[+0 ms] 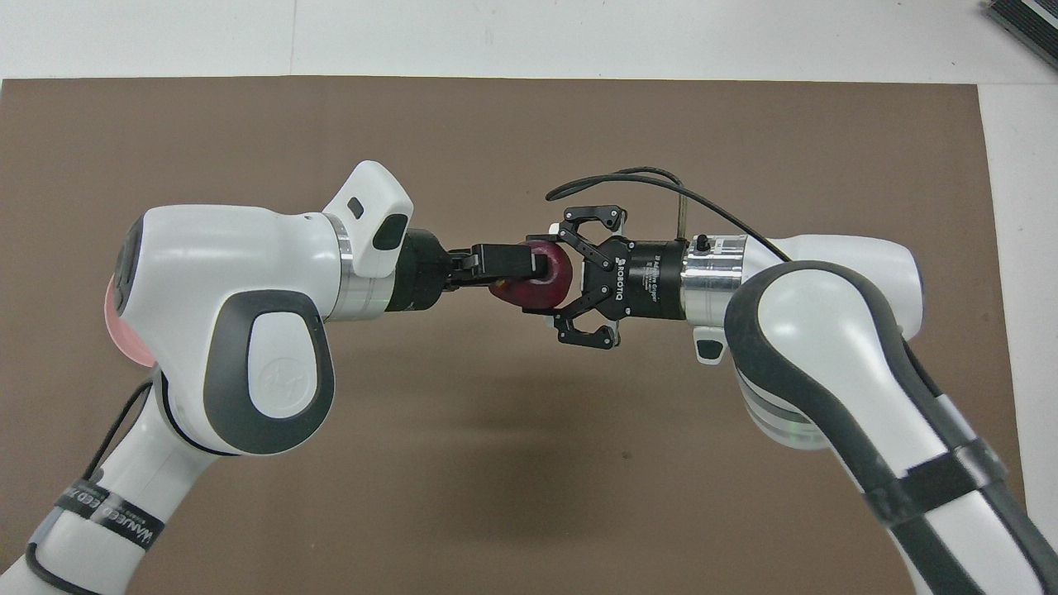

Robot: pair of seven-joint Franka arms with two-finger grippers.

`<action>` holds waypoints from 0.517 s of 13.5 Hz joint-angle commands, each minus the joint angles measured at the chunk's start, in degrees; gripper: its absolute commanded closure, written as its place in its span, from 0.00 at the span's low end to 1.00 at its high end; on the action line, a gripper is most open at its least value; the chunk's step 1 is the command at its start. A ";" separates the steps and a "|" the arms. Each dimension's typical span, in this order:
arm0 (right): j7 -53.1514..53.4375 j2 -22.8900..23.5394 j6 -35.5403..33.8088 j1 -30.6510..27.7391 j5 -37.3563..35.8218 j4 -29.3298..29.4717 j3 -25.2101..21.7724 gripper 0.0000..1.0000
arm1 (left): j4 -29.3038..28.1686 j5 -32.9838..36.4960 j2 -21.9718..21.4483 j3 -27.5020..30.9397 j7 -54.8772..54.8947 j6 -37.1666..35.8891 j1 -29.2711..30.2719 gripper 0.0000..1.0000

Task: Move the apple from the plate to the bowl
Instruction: 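Close the right gripper on the apple and open the left gripper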

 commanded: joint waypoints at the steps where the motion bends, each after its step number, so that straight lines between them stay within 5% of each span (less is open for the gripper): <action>1: -1.67 -0.57 1.01 0.05 0.29 -0.38 -0.04 1.00 | -0.24 3.56 -0.06 0.60 -0.85 -0.23 0.00 0.00; 7: -1.49 -0.57 1.37 -0.65 -8.74 -1.61 -0.13 1.00 | -0.33 3.65 -0.06 0.95 -1.29 -0.23 0.09 0.00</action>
